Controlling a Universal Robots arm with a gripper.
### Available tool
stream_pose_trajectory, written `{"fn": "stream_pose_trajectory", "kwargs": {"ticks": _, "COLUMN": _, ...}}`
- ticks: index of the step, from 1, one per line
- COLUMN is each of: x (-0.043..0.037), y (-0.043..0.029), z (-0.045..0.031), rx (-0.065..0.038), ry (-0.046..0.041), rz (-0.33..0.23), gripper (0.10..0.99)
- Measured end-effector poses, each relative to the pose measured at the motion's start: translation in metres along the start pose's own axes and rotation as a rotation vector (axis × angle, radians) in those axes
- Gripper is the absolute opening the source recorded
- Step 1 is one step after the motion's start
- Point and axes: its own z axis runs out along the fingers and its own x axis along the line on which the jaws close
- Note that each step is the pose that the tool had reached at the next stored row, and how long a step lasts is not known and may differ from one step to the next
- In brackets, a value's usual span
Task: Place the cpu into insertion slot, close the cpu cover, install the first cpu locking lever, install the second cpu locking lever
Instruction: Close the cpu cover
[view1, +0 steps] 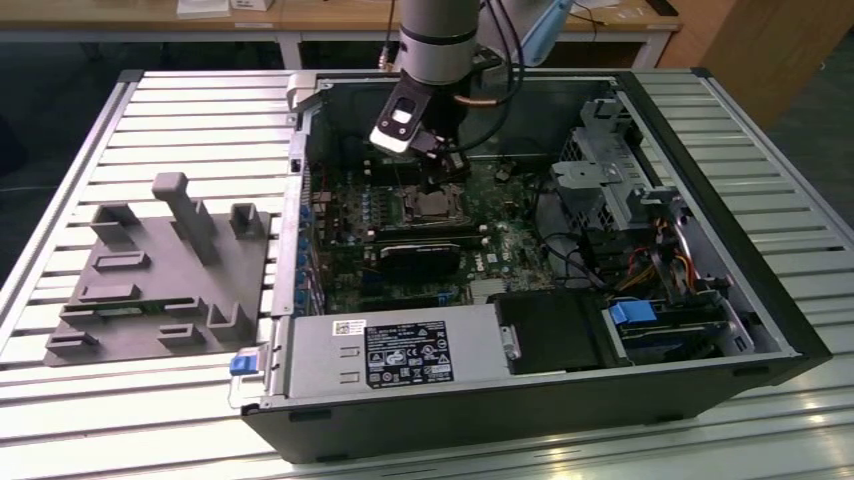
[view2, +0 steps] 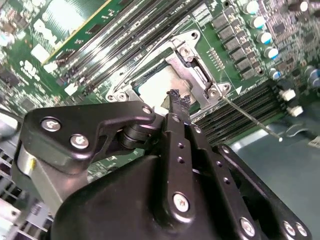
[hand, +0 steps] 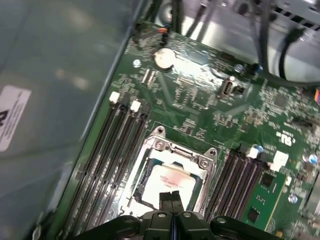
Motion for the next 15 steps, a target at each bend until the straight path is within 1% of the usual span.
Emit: {"fn": "stream_pose_trajectory", "kwargs": {"ticks": 15, "x": 0.0, "y": 0.0, "z": 0.0, "rx": -0.004, "ry": 0.007, "rz": -0.272, "gripper": 0.102}}
